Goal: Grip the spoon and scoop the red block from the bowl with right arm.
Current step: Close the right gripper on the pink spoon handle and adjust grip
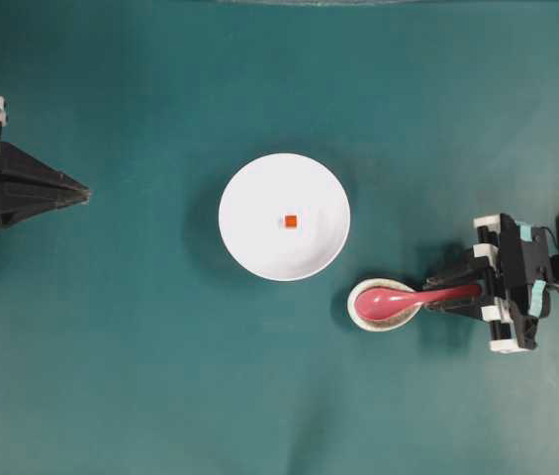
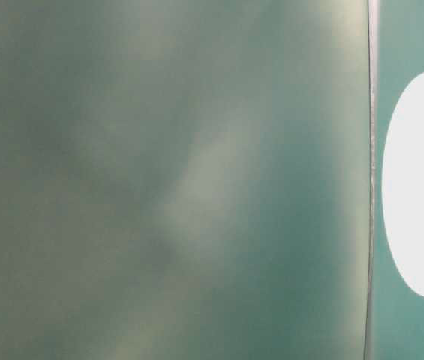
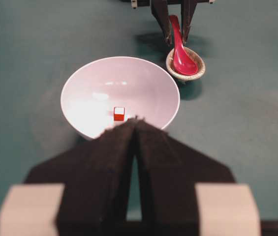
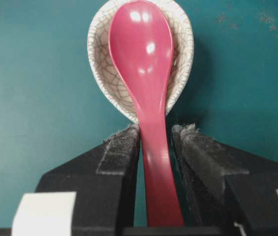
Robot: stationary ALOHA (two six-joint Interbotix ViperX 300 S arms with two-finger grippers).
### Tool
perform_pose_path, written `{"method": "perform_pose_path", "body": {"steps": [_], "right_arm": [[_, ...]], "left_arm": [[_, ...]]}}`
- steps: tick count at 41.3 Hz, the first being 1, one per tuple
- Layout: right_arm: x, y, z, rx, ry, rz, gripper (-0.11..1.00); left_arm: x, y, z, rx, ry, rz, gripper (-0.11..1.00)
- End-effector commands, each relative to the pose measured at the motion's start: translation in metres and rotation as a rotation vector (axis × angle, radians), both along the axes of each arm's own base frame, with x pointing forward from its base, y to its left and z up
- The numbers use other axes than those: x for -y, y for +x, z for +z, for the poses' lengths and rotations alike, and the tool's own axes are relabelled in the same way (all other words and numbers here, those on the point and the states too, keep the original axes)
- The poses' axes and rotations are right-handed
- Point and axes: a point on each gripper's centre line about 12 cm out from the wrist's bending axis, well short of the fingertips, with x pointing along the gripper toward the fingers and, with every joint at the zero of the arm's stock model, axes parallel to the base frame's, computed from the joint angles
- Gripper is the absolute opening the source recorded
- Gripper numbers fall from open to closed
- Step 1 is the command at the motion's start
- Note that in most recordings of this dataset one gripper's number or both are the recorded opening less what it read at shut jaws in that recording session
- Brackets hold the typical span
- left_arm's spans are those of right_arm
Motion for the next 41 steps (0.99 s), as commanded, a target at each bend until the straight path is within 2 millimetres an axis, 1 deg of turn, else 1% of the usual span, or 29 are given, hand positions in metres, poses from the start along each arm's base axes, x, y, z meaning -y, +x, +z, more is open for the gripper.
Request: {"method": "perform_pose_path", "body": {"steps": [1,41], "right_arm": [[-0.0025,0.0036,0.0037,0.019,0.000,0.008,0.39],[-0.0037,0.0067,0.0056,0.032,-0.026,0.025,0.38]], "left_arm": [[0.0000,0.0031,0.0122,0.031,-0.001,0.000,0.00],[-0.0003,0.0035,0.0110,0.026,-0.001,0.002,0.00]]}}
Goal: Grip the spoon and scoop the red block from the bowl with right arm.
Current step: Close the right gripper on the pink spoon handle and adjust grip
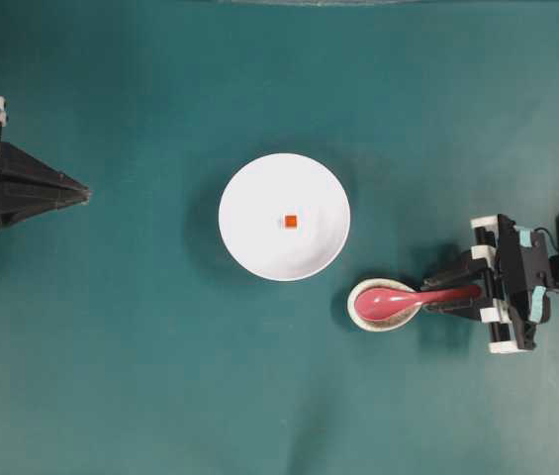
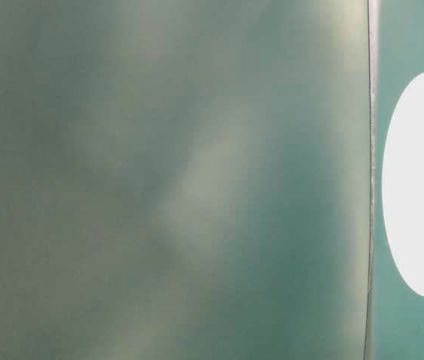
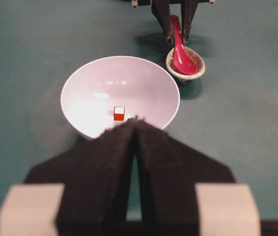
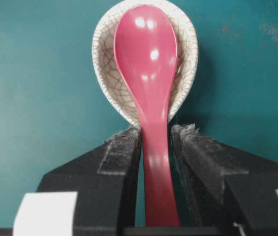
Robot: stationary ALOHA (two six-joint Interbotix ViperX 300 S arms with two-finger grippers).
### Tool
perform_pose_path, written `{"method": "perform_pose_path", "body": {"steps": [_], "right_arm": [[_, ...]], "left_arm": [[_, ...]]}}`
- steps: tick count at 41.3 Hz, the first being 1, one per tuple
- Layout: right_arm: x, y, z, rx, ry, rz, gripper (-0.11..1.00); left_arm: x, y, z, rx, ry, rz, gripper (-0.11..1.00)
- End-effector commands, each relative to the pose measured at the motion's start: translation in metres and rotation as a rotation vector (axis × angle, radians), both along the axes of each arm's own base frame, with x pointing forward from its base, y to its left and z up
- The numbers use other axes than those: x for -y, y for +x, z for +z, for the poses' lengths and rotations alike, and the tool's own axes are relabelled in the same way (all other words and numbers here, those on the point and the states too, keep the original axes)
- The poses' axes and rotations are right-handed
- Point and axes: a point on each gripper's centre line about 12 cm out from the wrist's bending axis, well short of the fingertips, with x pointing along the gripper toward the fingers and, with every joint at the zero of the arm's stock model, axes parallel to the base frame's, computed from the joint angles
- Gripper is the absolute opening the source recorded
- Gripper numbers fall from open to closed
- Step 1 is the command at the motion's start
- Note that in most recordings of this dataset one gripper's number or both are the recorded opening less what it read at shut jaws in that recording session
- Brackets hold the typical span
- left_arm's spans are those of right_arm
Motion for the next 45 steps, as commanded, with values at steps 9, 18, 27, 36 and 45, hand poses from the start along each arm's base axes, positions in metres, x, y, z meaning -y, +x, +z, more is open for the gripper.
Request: {"method": "perform_pose_path", "body": {"steps": [9,18,27,36,45], "right_arm": [[-0.003,0.004,0.004,0.020,0.006,0.004,0.29],[-0.003,0.005,0.005,0.024,0.011,0.003,0.22],[-0.004,0.003,0.004,-0.018,0.020,0.007,0.22],[-0.005,0.004,0.013,0.000,0.040,0.006,0.28],[-0.002,0.004,0.020,0.011,0.048,0.001,0.49]], "left_arm": [[0.000,0.003,0.009,0.015,0.003,0.001,0.00],[0.000,0.003,0.009,0.012,0.000,0.002,0.00],[0.000,0.003,0.009,0.011,0.003,0.001,0.00],[0.000,0.003,0.008,0.009,0.002,0.001,0.00],[0.000,0.003,0.007,-0.002,0.002,0.000,0.00]]}}
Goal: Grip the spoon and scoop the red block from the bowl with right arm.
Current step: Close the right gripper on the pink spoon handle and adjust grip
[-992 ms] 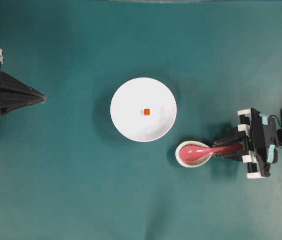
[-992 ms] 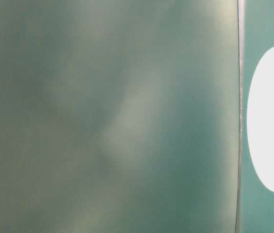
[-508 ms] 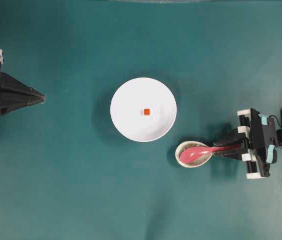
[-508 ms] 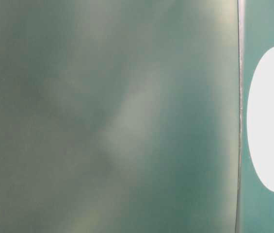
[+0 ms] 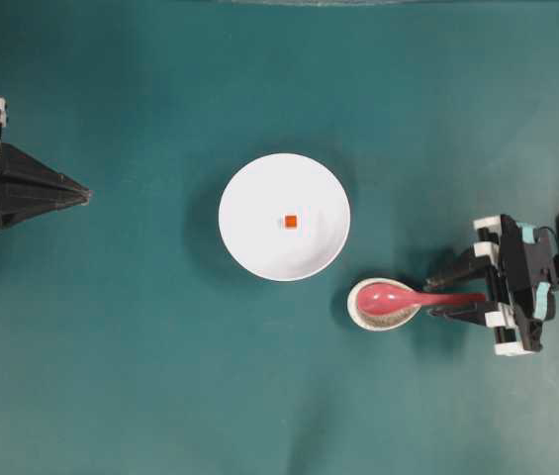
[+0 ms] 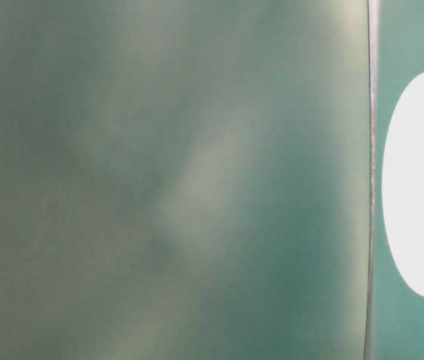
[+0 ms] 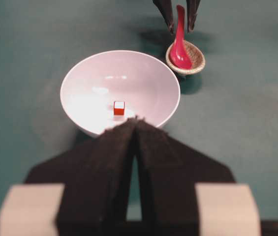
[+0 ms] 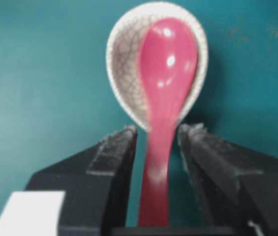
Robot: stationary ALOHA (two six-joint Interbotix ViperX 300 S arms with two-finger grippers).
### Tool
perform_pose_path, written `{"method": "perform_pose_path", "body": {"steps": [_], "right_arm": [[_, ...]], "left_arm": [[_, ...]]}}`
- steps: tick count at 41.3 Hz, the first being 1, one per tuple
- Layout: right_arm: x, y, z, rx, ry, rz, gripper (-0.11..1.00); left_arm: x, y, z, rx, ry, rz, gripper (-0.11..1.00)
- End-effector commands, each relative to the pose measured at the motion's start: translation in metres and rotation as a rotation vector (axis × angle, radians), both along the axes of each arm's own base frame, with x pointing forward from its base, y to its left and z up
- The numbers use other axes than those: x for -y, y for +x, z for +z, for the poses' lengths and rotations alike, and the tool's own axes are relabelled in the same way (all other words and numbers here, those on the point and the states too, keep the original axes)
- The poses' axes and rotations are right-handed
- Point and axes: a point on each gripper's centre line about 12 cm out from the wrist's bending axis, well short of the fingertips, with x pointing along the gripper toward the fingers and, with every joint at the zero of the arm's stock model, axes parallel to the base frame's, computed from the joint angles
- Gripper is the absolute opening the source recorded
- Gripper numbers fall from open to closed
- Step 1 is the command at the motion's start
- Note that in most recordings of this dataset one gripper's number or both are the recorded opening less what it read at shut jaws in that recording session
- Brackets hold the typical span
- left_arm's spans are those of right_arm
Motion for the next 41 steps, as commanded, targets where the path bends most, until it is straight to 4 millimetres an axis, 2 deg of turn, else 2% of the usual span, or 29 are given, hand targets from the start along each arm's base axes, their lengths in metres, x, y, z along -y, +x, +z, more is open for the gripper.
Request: {"method": "perform_pose_path", "body": {"steps": [1,23,41], "right_arm": [[-0.0017,0.0046,0.0077,0.029,0.008,0.003,0.50],[-0.0005,-0.0016,0.0040,0.023,-0.062,0.046,0.52],[0.0021,-0.0028,0.0022,-0.001,0.027,-0.042,0.52]], "left_arm": [[-0.0004,0.0034,0.0087,0.015,0.002,0.001,0.00],[-0.0004,0.0023,0.0050,-0.017,0.001,0.002,0.00],[-0.0004,0.0025,0.0056,-0.015,0.000,0.002,0.00]]}}
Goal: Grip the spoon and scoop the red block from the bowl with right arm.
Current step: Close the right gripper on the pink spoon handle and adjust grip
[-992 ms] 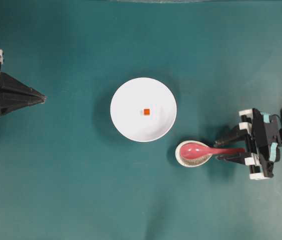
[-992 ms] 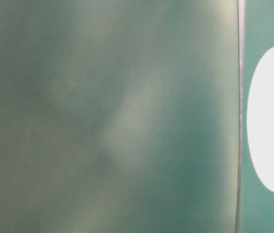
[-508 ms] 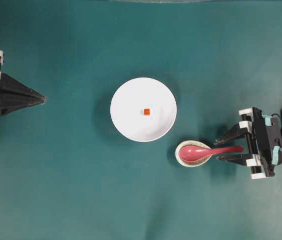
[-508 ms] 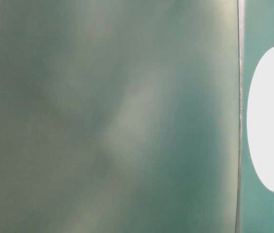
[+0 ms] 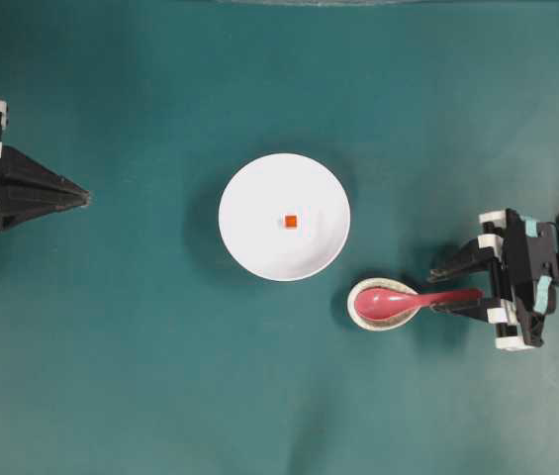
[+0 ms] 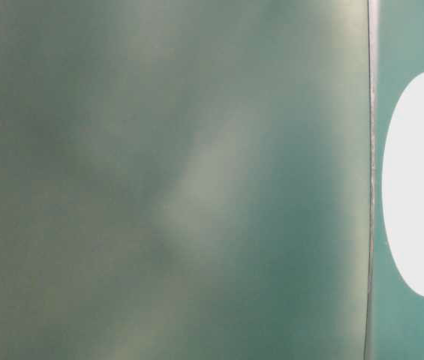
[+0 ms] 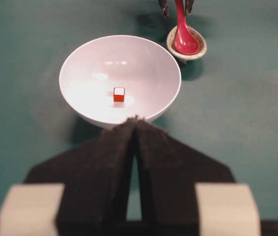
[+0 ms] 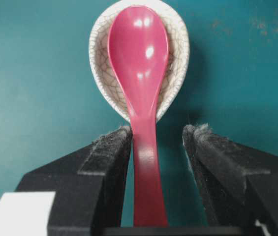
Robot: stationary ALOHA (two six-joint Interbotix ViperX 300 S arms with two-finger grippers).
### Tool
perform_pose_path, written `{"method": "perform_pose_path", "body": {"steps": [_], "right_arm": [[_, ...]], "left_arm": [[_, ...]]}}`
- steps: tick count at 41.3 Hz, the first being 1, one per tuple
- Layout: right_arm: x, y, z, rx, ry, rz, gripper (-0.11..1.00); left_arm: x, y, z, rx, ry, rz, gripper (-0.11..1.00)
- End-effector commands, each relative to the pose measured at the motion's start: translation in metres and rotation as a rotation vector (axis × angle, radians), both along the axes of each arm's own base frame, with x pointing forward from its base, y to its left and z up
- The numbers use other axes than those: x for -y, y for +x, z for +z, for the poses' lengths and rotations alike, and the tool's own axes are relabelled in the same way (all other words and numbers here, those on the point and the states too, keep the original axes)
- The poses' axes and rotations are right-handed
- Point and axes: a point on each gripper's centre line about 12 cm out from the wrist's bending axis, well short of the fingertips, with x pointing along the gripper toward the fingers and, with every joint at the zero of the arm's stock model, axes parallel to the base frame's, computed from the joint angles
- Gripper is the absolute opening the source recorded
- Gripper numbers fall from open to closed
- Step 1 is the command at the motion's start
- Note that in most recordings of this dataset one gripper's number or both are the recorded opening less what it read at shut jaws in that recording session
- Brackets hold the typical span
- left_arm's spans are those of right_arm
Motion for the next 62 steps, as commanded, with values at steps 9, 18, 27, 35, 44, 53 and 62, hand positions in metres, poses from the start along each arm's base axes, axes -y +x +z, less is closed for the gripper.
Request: {"method": "perform_pose_path", "body": {"steps": [9,18,27,35,44,53,62], "right_arm": [[-0.008,0.000,0.000,0.006,0.018,0.019,0.52],[-0.007,-0.002,-0.010,-0.026,0.000,0.016,0.52],[-0.002,-0.004,-0.008,0.024,-0.007,-0.002,0.52],[0.000,-0.009,-0.008,0.049,-0.016,0.001,0.51],[-0.001,-0.012,-0.005,0.090,-0.004,0.000,0.51],[-0.007,-0.013,-0.008,0.097,-0.005,0.025,0.51],[-0.006,-0.009,-0.012,0.126,0.006,0.001,0.51]], "left_arm": [[0.000,0.003,0.010,0.023,-0.001,0.000,0.00],[0.000,0.003,0.010,0.023,0.000,0.000,0.00],[0.000,0.003,0.010,0.023,0.000,0.000,0.00],[0.000,0.003,0.009,0.021,0.000,0.000,0.00],[0.000,0.003,0.009,0.021,0.000,0.000,0.00],[0.000,0.003,0.009,0.021,0.000,0.000,0.00],[0.000,0.003,0.008,0.020,0.002,0.000,0.00]]}}
